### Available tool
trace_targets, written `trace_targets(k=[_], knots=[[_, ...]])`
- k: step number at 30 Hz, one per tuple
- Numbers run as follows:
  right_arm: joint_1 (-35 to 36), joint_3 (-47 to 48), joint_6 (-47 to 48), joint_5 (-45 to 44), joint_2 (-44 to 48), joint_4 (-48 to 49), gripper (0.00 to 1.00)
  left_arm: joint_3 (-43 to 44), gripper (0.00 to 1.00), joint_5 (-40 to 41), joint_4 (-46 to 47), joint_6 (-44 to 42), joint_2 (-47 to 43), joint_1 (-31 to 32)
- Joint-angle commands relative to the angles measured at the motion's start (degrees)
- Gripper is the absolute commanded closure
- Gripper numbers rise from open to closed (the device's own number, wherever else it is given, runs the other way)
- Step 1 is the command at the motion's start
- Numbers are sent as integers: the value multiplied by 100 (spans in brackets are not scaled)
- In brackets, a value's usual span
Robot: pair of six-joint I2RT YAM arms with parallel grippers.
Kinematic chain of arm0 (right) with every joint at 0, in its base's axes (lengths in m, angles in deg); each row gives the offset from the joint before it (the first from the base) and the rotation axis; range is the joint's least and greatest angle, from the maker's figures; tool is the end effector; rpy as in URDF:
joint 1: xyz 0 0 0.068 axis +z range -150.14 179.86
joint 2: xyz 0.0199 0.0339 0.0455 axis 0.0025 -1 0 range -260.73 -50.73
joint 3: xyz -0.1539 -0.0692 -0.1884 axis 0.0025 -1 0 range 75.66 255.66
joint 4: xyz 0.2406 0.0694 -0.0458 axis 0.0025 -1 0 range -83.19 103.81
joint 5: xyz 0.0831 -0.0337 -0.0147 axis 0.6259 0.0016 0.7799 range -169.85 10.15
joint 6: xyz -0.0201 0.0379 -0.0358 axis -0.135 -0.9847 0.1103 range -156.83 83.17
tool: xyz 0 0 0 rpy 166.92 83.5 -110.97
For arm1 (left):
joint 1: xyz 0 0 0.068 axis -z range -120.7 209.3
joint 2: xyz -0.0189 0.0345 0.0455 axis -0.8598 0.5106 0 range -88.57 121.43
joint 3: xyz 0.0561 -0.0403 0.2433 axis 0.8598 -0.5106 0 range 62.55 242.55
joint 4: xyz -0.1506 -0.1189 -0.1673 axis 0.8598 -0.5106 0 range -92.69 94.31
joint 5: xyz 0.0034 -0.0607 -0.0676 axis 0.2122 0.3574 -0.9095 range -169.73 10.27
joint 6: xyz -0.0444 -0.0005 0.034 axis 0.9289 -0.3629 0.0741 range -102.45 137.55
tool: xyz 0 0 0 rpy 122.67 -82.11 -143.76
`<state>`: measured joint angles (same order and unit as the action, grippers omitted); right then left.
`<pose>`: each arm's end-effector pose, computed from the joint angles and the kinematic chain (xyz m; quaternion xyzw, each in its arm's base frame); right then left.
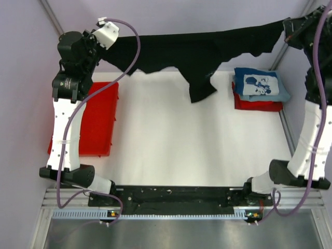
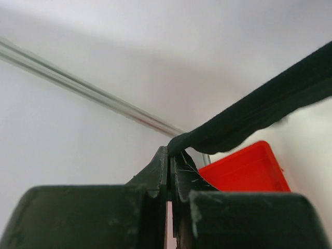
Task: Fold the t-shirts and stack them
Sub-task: Flatten out the tshirt, then grap the side of the flattened tshirt closest away from the robot with both arms
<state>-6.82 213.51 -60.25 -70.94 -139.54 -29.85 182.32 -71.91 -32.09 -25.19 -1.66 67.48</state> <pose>0.2361 -0.0217 0.5861 0.1188 0.6630 0.1590 0.7218 0.2838 -0.0356 0.5289 0.2705 0.6764 0.2504 0.6377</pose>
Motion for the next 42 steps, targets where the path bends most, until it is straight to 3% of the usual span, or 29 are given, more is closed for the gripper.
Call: trace_targets(k=[1, 4, 7, 11, 17, 19, 21, 25, 30, 35, 40, 42], knots=[[-167, -1019, 250, 101, 1198, 613, 100, -768, 100, -121, 46, -120, -692, -124], [-167, -2188, 241, 471, 1945, 535, 100, -1647, 100, -175, -68, -322, -1131, -107], [-167, -3601, 285, 769, 2770, 166, 100, -2533, 100, -752, -822, -786, -1501, -98], [-158, -5816, 181, 1252, 3974, -37, 100, -4465, 100, -1211, -1316, -1262, -2081, 244], [-158, -8182, 57, 2141, 4776, -459, 100, -6454, 100, -2327, -2624, -1956, -2188, 649], [-158, -8736, 101, 2282, 4873, -424, 100, -6964, 75, -2407, -2627, -2019, -2092, 710], [-158, -9045, 74, 2378, 4821, -363, 100, -7421, 49, -2276, -2504, -2089, -1916, 789], [-158, -9301, 66, 2520, 4672, -187, 100, -7819, 25, -1968, -2442, -1949, -1608, 851], [-158, -9197, 145, 2081, 4610, -178, 100, -7968, 31, -2222, -2634, -1580, -2063, 1333], [-158, -9100, 74, 1852, 4487, -152, 100, -8057, 37, -2266, -2731, -720, -2460, 2422], [-158, -9029, 4, 1562, 4364, -125, 100, -7969, 34, -2022, -2504, 247, -2022, 3803], [-158, -8994, 30, 1439, 4329, -134, 100, -8021, 34, -1584, -2258, 511, -1662, 4268]])
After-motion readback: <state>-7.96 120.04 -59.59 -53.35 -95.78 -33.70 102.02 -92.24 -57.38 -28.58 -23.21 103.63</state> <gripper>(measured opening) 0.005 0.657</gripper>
